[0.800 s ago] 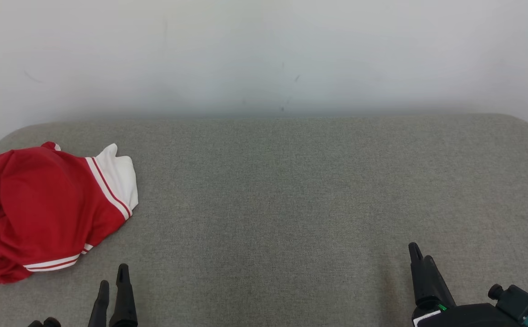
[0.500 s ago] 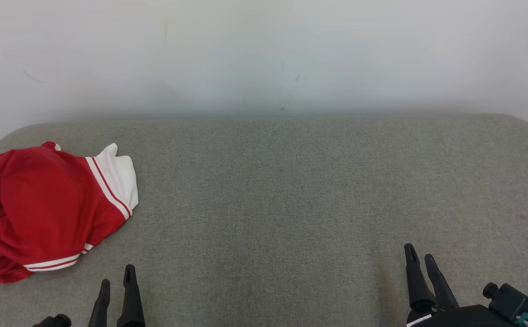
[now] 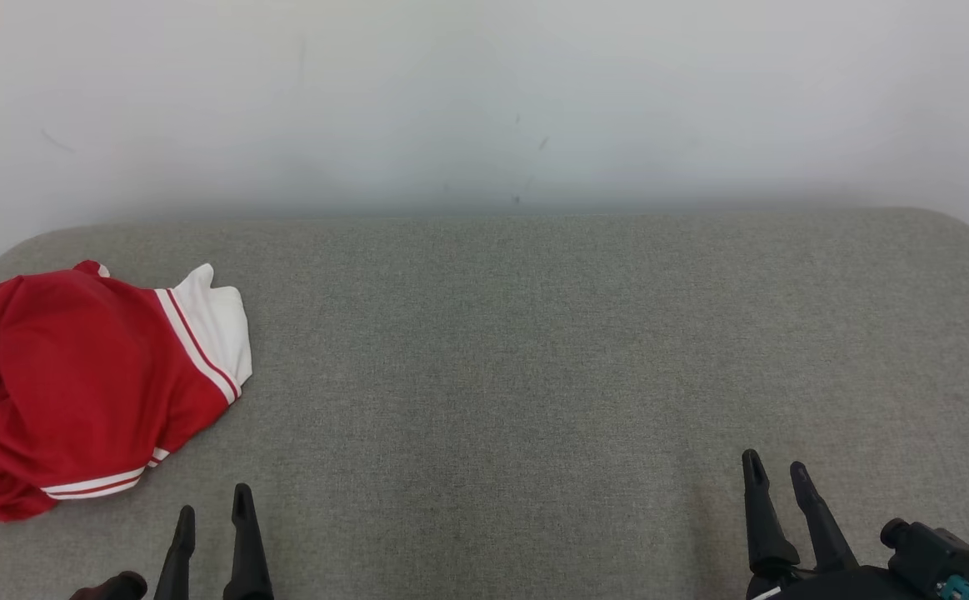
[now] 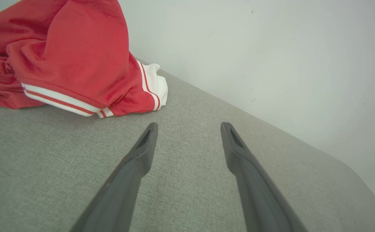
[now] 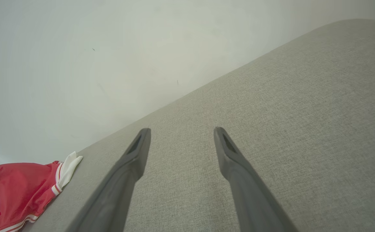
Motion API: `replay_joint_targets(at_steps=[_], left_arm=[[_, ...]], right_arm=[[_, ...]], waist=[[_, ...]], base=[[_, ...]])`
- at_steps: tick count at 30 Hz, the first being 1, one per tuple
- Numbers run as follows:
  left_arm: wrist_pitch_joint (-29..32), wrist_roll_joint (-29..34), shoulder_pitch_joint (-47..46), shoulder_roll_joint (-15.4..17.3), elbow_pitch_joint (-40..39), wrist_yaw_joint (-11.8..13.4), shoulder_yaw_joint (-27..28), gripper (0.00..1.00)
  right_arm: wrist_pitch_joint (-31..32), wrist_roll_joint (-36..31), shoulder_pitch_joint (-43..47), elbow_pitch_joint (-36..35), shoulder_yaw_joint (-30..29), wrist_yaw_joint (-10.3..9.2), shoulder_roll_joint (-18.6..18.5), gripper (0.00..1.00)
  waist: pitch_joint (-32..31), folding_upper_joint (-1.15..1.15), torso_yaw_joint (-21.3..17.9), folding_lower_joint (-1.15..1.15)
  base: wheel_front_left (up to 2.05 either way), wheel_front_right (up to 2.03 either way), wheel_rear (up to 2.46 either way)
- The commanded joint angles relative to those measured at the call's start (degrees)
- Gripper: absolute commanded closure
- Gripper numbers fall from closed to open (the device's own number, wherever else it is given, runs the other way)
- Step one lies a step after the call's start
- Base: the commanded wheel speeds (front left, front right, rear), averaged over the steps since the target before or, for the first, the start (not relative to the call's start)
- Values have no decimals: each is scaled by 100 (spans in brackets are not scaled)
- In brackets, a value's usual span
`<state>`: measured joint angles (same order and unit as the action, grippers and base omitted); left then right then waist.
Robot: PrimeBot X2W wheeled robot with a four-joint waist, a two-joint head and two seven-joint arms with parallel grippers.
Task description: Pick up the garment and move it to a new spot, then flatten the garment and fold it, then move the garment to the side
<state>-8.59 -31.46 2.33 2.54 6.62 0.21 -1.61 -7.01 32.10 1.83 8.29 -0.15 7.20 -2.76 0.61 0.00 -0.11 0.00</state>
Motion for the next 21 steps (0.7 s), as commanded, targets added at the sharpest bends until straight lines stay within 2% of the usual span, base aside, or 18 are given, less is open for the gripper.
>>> replay_joint_targets(at_steps=[1,15,21], left_arm=[[-64,166,-60,31,-27,32,-10,0],[-255,1129,-75,44,108,128,-108,0],[-322,1426,-72,57,82,50,-145,0]], right_arm=[[-60,-172,5,-53,8,32,-13,0],[-298,-1130,44,-18,65,37,-14,0],[-388,-1440,60,-10,114,39,-14,0]], waist=[[-1,0,-3,0],[2,0,1,0],[3,0,0,0]], base=[[0,0,0],[0,0,0],[0,0,0]])
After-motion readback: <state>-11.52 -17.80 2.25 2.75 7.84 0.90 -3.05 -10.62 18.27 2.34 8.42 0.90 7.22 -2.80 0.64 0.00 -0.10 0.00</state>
